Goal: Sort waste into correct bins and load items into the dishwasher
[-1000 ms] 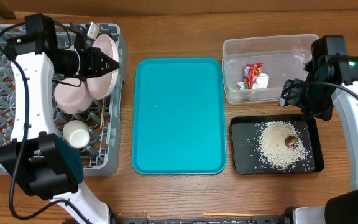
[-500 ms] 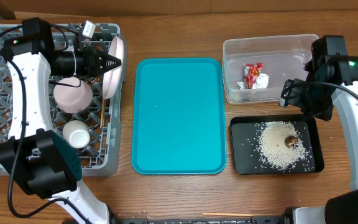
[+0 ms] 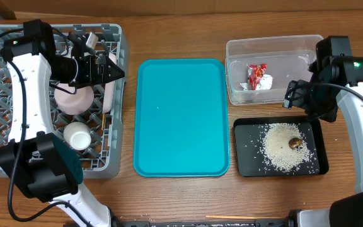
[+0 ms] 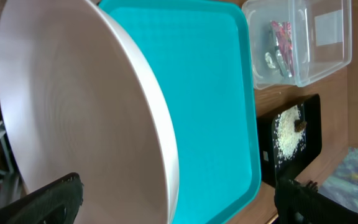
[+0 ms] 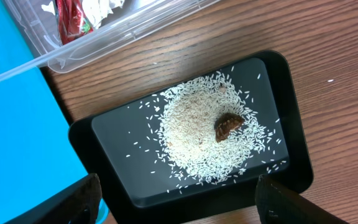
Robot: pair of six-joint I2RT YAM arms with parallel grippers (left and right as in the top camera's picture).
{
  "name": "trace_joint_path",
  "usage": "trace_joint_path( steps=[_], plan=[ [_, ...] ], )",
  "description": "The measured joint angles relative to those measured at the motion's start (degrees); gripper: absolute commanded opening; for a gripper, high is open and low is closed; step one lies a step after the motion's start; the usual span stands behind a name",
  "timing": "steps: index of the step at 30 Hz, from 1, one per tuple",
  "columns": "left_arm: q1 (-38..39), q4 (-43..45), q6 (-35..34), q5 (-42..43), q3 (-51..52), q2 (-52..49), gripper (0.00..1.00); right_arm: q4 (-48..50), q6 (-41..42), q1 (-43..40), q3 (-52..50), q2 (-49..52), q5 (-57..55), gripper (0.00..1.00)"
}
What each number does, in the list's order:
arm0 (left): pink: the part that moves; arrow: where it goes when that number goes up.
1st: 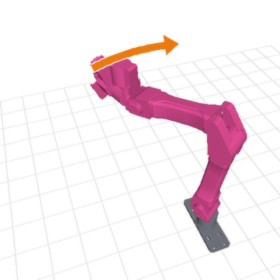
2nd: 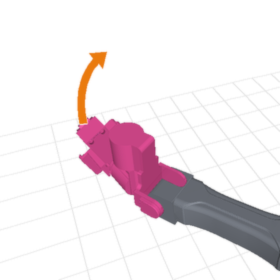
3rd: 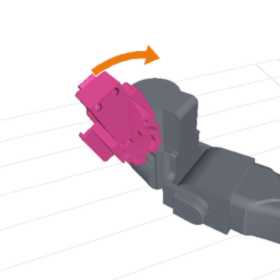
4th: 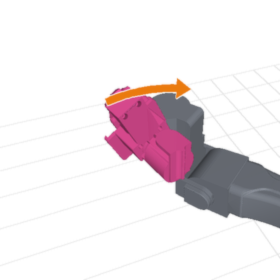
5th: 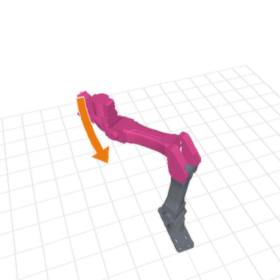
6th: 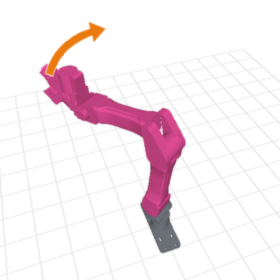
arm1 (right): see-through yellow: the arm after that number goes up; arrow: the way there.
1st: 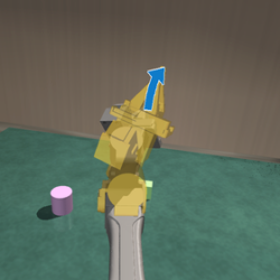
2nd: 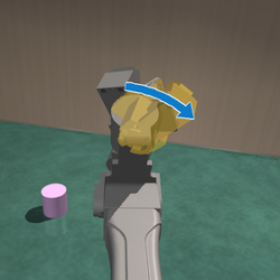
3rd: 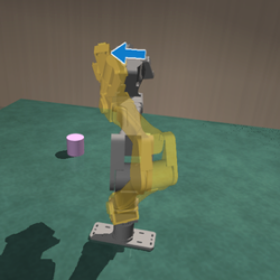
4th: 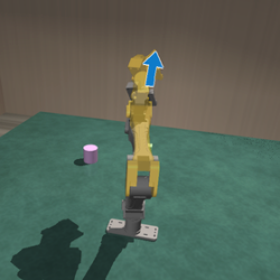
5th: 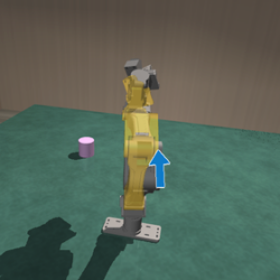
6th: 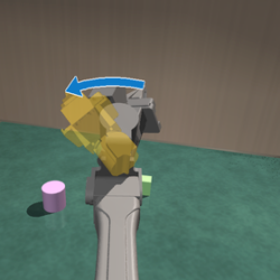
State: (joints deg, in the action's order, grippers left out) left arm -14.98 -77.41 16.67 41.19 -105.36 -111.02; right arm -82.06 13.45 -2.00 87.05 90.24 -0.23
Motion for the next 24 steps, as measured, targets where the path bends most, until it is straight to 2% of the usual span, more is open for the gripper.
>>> trace_joint_path(
  steps=[7,12,16,20,24],
  plan=[
    [4.1,-0.6,0.0,-2.0,0.0,1.1,1.00,0.0,0.0,0.0,0.0,0.0,0.0,0.81],
    [12.0,-0.7,0.0,-10.1,0.0,5.5,1.00,-0.7,0.6,0.0,0.0,0.0,-2.0,0.82],
    [24.4,-1.4,0.0,-16.4,0.0,7.3,1.00,-2.6,4.8,-1.4,0.0,0.0,-8.0,0.83],
    [38.0,-1.5,0.3,-18.9,0.9,7.2,1.00,-2.6,6.4,-7.3,0.0,0.0,-8.5,0.85],
    [47.4,-1.7,0.3,-20.7,1.3,5.3,1.00,-2.6,6.7,-10.4,0.0,0.0,-7.0,0.85]
  ],
)
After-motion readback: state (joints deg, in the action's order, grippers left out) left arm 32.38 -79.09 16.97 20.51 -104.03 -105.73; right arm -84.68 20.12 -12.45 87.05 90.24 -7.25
